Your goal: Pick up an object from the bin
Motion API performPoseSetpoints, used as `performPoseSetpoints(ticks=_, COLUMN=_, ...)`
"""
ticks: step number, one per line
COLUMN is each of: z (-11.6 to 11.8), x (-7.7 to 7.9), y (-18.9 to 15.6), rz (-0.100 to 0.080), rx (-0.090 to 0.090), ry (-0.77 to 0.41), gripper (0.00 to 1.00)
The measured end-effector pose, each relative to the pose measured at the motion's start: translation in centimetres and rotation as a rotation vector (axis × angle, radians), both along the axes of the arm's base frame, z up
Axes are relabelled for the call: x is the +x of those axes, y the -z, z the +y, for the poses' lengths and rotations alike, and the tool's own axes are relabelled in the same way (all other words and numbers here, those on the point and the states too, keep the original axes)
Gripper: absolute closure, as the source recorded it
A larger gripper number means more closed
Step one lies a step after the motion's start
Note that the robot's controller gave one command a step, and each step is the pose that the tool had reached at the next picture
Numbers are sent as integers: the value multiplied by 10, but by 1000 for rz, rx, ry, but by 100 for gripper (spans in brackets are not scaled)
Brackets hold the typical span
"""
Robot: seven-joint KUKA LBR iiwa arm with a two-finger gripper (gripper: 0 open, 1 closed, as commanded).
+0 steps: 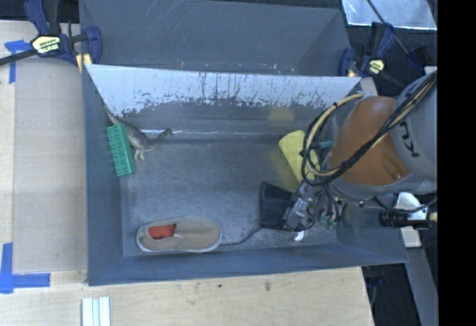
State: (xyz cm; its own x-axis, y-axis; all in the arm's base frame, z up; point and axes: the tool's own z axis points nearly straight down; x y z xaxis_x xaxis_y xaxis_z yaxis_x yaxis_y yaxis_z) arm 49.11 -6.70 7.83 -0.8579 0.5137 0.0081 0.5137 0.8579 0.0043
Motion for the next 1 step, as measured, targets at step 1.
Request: performPoseSetpoints(ticks=1, z=-1, x=0, y=-20, rz=-5, rx=-7, ry=1, gripper=100)
